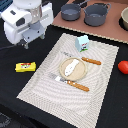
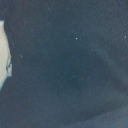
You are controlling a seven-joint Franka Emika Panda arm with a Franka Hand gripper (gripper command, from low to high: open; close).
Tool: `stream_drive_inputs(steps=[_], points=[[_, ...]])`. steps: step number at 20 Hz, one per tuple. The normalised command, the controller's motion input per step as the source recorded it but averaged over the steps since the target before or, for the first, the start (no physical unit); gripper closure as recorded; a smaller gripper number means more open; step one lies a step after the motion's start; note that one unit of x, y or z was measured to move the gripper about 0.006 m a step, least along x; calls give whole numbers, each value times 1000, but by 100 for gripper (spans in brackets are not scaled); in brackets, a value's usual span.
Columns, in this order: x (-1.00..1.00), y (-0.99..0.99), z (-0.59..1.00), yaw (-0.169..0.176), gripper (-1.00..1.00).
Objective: Interact with the objects in diverse but meaningful ways.
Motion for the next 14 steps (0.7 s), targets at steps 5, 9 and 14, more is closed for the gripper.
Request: stream_drive_inputs(steps=[5, 9, 14], points=[[-302, -502, 9, 55, -100], [-11, -643, 220, 2, -100], [4, -599, 113, -1, -100]])
